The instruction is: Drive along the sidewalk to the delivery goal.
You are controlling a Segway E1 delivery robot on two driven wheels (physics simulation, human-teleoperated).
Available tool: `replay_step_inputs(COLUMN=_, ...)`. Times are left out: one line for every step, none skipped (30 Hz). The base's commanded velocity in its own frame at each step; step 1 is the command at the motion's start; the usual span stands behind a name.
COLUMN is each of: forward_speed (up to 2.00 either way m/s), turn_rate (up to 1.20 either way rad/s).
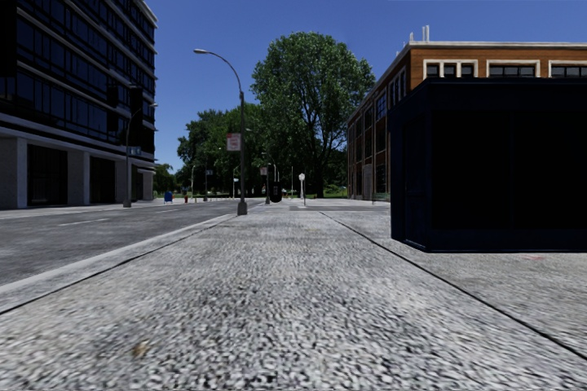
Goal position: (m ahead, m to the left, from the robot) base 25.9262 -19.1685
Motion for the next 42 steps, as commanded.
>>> replay_step_inputs(forward_speed=2.00, turn_rate=0.00)
replay_step_inputs(forward_speed=2.00, turn_rate=0.00)
replay_step_inputs(forward_speed=2.00, turn_rate=0.00)
replay_step_inputs(forward_speed=2.00, turn_rate=0.00)
replay_step_inputs(forward_speed=2.00, turn_rate=0.00)
replay_step_inputs(forward_speed=2.00, turn_rate=0.00)
replay_step_inputs(forward_speed=2.00, turn_rate=0.00)
replay_step_inputs(forward_speed=2.00, turn_rate=0.00)
replay_step_inputs(forward_speed=2.00, turn_rate=0.00)
replay_step_inputs(forward_speed=2.00, turn_rate=0.00)
replay_step_inputs(forward_speed=2.00, turn_rate=0.00)
replay_step_inputs(forward_speed=2.00, turn_rate=0.00)
replay_step_inputs(forward_speed=2.00, turn_rate=0.00)
replay_step_inputs(forward_speed=2.00, turn_rate=0.00)
replay_step_inputs(forward_speed=2.00, turn_rate=0.00)
replay_step_inputs(forward_speed=2.00, turn_rate=0.00)
replay_step_inputs(forward_speed=2.00, turn_rate=0.00)
replay_step_inputs(forward_speed=2.00, turn_rate=0.00)
replay_step_inputs(forward_speed=2.00, turn_rate=0.00)
replay_step_inputs(forward_speed=2.00, turn_rate=0.00)
replay_step_inputs(forward_speed=2.00, turn_rate=0.00)
replay_step_inputs(forward_speed=2.00, turn_rate=0.00)
replay_step_inputs(forward_speed=2.00, turn_rate=0.00)
replay_step_inputs(forward_speed=2.00, turn_rate=0.00)
replay_step_inputs(forward_speed=2.00, turn_rate=0.00)
replay_step_inputs(forward_speed=2.00, turn_rate=0.00)
replay_step_inputs(forward_speed=2.00, turn_rate=0.00)
replay_step_inputs(forward_speed=2.00, turn_rate=0.00)
replay_step_inputs(forward_speed=2.00, turn_rate=0.00)
replay_step_inputs(forward_speed=2.00, turn_rate=0.00)
replay_step_inputs(forward_speed=2.00, turn_rate=0.00)
replay_step_inputs(forward_speed=2.00, turn_rate=0.00)
replay_step_inputs(forward_speed=2.00, turn_rate=0.00)
replay_step_inputs(forward_speed=2.00, turn_rate=0.00)
replay_step_inputs(forward_speed=2.00, turn_rate=0.00)
replay_step_inputs(forward_speed=2.00, turn_rate=0.00)
replay_step_inputs(forward_speed=2.00, turn_rate=0.00)
replay_step_inputs(forward_speed=2.00, turn_rate=0.00)
replay_step_inputs(forward_speed=2.00, turn_rate=0.00)
replay_step_inputs(forward_speed=2.00, turn_rate=0.00)
replay_step_inputs(forward_speed=2.00, turn_rate=0.00)
replay_step_inputs(forward_speed=2.00, turn_rate=0.00)
